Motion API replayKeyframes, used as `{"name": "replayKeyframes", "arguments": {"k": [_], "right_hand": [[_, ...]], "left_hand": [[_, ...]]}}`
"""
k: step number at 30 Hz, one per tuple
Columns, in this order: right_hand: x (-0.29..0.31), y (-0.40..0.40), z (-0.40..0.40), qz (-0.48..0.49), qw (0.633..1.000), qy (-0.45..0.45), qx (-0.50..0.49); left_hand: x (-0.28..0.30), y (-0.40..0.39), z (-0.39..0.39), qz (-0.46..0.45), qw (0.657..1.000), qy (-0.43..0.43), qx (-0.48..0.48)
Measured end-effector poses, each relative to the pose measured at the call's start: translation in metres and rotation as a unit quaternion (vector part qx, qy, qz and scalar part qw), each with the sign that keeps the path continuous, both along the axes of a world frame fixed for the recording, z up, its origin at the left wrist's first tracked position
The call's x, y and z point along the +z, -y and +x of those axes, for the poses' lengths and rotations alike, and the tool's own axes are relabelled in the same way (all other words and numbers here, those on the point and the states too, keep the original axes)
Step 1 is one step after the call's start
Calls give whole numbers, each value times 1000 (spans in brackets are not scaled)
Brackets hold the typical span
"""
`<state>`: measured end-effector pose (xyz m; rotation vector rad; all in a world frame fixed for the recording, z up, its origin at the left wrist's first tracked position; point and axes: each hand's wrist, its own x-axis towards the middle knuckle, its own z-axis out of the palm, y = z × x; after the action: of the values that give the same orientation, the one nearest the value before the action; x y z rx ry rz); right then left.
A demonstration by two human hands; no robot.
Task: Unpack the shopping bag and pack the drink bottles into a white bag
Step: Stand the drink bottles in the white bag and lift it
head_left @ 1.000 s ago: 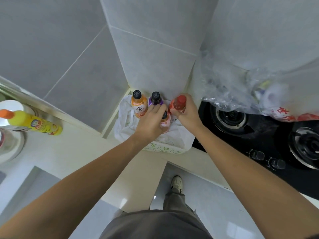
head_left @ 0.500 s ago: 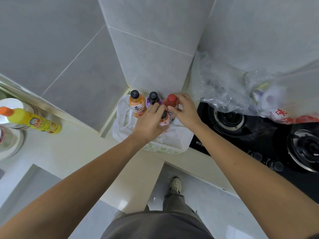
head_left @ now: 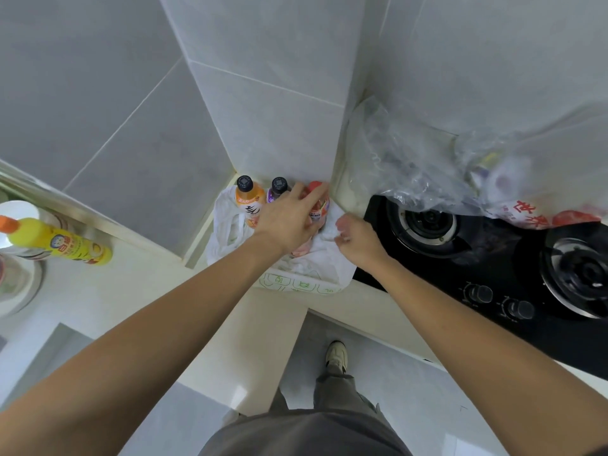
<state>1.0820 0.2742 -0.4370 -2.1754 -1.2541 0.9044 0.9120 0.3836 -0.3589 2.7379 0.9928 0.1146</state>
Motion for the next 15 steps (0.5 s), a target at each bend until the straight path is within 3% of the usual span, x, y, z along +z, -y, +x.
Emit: {"name": "replayKeyframes", "arguments": {"k": [2, 6, 11, 15], "right_hand": [[-8, 7, -5, -96, 993, 7, 67], [-17, 10, -15, -144, 986, 29, 80], [-21, 11, -8, -106, 990, 89, 12], [-13, 18, 7, -62, 991, 82, -81]], "left_hand": [[3, 0, 7, -1, 1000, -21, 7], [8, 3, 18, -2, 998, -55, 25], [13, 5, 24, 27, 996, -76, 31], [13, 7, 25, 36, 995, -84, 40]]}}
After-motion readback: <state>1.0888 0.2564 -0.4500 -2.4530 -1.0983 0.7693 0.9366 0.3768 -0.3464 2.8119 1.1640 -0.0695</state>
